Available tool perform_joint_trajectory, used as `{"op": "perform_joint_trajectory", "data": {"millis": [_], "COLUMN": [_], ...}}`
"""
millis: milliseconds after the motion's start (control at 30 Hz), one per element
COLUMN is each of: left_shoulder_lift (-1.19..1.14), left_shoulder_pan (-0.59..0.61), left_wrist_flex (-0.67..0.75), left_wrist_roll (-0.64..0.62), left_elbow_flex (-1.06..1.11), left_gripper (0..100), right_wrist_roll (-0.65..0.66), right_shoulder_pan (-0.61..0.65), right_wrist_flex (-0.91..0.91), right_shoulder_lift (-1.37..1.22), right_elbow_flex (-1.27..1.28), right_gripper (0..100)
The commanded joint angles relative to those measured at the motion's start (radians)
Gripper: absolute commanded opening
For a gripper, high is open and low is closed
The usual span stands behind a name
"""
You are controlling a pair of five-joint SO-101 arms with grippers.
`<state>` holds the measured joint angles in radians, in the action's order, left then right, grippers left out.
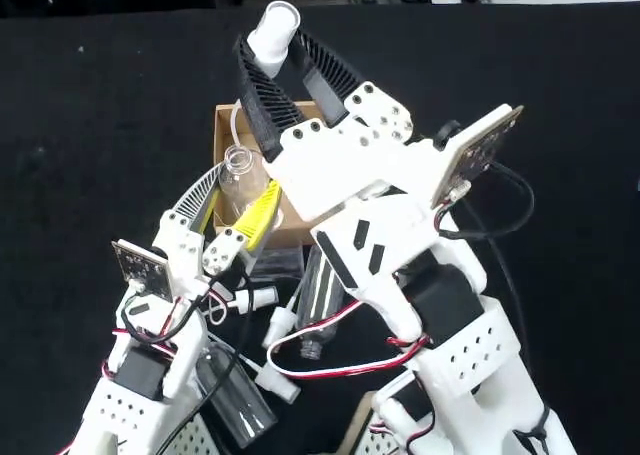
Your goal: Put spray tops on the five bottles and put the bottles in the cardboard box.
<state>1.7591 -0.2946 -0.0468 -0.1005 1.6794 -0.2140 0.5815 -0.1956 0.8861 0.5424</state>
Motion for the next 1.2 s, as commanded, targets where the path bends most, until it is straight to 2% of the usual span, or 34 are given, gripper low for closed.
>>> {"op": "perform_joint_trajectory", "data": {"millis": [0, 600, 1167], "left_shoulder_lift": [0.020, 0.018, 0.018], "left_shoulder_pan": [-0.010, -0.008, -0.005], "left_wrist_flex": [-0.003, -0.005, -0.005], "left_wrist_roll": [-0.003, -0.003, -0.003], "left_elbow_flex": [0.024, 0.024, 0.024], "left_gripper": [4, 4, 4], "right_wrist_roll": [0.000, 0.000, 0.003], "right_shoulder_pan": [0.017, 0.018, 0.040], "right_wrist_flex": [0.029, 0.028, -0.008], "right_shoulder_lift": [-0.001, -0.002, -0.001], "right_elbow_flex": [-0.068, -0.097, 0.077], "right_gripper": [1.1, 1.1, 1.1]}}
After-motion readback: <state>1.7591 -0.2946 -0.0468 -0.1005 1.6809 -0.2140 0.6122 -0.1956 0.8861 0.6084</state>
